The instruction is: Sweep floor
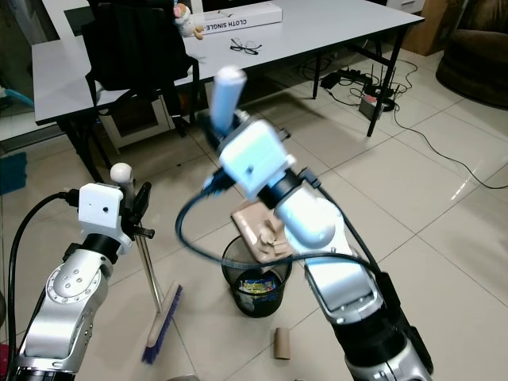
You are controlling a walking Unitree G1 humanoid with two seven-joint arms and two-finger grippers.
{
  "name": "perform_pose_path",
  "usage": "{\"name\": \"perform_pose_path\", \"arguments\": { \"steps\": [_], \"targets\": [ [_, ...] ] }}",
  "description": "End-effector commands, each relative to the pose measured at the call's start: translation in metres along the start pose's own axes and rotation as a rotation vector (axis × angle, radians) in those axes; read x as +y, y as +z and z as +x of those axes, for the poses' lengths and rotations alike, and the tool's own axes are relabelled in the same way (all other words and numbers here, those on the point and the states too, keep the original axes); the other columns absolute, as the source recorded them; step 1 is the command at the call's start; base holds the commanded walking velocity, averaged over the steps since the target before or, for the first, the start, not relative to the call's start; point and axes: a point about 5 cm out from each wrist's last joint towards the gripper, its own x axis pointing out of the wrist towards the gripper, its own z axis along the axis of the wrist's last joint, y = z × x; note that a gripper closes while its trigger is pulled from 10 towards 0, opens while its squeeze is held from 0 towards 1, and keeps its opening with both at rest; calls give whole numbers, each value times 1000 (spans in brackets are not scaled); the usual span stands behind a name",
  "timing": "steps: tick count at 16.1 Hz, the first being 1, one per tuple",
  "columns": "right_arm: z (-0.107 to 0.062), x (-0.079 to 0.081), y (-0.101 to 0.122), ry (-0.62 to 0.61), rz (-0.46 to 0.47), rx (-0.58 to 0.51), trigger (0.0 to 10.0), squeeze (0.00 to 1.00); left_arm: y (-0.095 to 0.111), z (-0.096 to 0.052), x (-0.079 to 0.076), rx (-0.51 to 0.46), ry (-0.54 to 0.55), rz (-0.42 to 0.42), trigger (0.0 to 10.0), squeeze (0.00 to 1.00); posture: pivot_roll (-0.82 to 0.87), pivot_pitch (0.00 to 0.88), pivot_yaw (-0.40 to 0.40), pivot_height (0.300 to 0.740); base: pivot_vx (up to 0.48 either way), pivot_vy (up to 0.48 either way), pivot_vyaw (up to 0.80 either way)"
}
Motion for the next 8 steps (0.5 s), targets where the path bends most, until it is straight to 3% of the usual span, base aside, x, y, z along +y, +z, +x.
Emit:
{"name": "perform_pose_path", "arguments": {
  "steps": [1,8],
  "targets": [
    [1,1,15,29,-74,-79,10000,0,6,3,2,-23,-9,29,10000,0,-6,50,90,740,0,0,0],
    [0,-2,14,16,-61,-90,10000,0,6,4,0,-23,-19,29,10000,0,-7,50,88,740,0,0,0]
  ]
}}
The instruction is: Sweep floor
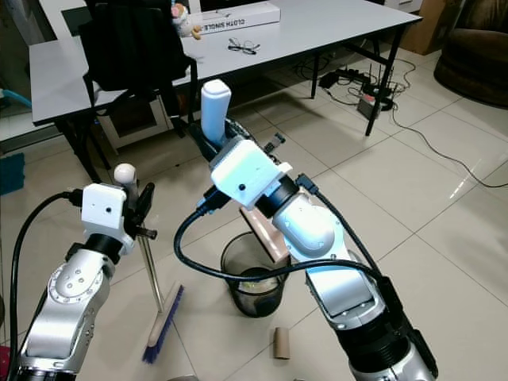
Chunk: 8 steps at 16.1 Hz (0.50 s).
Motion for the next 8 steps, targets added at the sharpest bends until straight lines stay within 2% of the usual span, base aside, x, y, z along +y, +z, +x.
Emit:
{"name": "perform_pose_path", "arguments": {
  "steps": [1,2,3,4,5,6,7,8],
  "targets": [
    [0,-6,11,-23,-40,-58,10000,0,6,4,3,-23,-1,26,10000,0,-7,50,87,740,0,0,0],
    [-1,-23,3,-153,-107,11,10000,0,6,4,2,-22,-3,25,10000,0,-7,50,86,740,0,0,0],
    [-13,-64,-9,-461,-136,135,10000,0,4,4,0,-5,-23,16,10000,0,-9,49,85,740,0,0,0],
    [-22,-81,-17,-579,-123,202,10000,0,2,3,-2,10,-42,14,10000,0,-10,48,85,740,0,0,0],
    [-38,-103,-29,-687,-142,312,10000,0,-2,2,-7,32,-89,6,10000,0,-19,46,89,740,0,0,0],
    [-46,-112,-32,-719,-178,342,10000,0,-4,2,-9,40,-114,-2,10000,0,-20,45,90,740,0,0,0],
    [-61,-125,-40,-767,-209,433,10000,0,-6,1,-14,58,-165,-18,10000,0,-21,45,91,740,0,0,0],
    [-79,-134,-48,-847,-212,510,10000,0,-9,-2,-19,76,-228,-21,10000,0,-25,43,90,740,0,0,-800]
  ]
}}
